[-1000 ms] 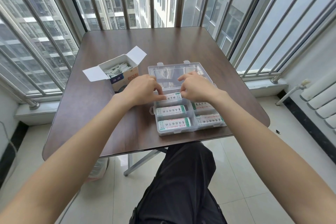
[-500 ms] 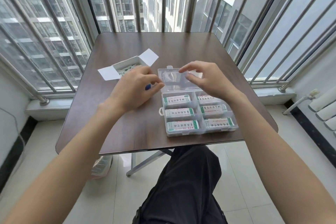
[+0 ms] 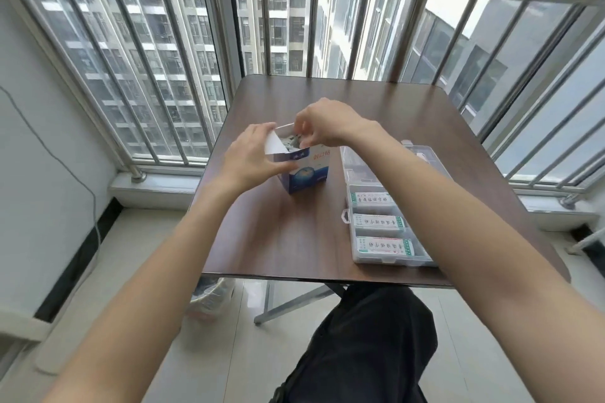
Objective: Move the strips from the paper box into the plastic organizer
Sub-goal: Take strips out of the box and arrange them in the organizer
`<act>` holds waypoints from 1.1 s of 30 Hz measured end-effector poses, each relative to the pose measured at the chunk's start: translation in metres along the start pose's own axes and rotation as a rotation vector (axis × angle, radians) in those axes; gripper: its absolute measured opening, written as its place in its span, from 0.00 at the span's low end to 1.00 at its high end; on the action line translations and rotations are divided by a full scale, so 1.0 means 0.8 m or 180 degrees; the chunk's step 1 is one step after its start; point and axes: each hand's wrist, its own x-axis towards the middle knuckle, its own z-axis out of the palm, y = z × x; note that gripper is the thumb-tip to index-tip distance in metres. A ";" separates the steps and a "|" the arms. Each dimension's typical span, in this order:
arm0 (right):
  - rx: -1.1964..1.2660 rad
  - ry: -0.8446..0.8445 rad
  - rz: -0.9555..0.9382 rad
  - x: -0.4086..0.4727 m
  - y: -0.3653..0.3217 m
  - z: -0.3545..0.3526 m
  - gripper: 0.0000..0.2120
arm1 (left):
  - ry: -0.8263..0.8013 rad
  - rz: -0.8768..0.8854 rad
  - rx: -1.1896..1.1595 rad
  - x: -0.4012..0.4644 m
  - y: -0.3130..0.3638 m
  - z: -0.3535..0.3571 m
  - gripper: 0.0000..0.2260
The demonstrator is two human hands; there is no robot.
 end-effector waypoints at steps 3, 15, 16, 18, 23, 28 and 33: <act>0.0004 -0.0220 -0.0177 0.008 -0.010 0.000 0.09 | 0.0023 0.0028 -0.0169 0.001 0.001 0.004 0.36; 0.0872 0.0459 -0.0086 -0.011 0.022 -0.005 0.05 | 0.0057 -0.0069 -0.0299 0.006 -0.005 0.012 0.34; 0.0929 0.0514 -0.0058 -0.013 0.024 -0.006 0.05 | 0.0045 -0.0069 -0.0300 0.006 -0.005 0.012 0.34; 0.1048 0.0598 -0.0019 -0.016 0.026 -0.008 0.07 | 0.0019 -0.0056 -0.0300 0.006 -0.005 0.012 0.34; 0.1096 0.0737 0.0059 -0.020 0.031 -0.012 0.10 | -0.0021 -0.0045 -0.0284 0.009 -0.005 0.008 0.35; 0.1146 0.0884 0.0291 -0.022 0.040 -0.010 0.06 | -0.0066 -0.0038 -0.0306 0.010 -0.004 0.006 0.35; 0.1665 0.1092 0.0346 -0.028 0.046 -0.006 0.06 | -0.0098 -0.0046 -0.0280 0.015 -0.001 0.003 0.36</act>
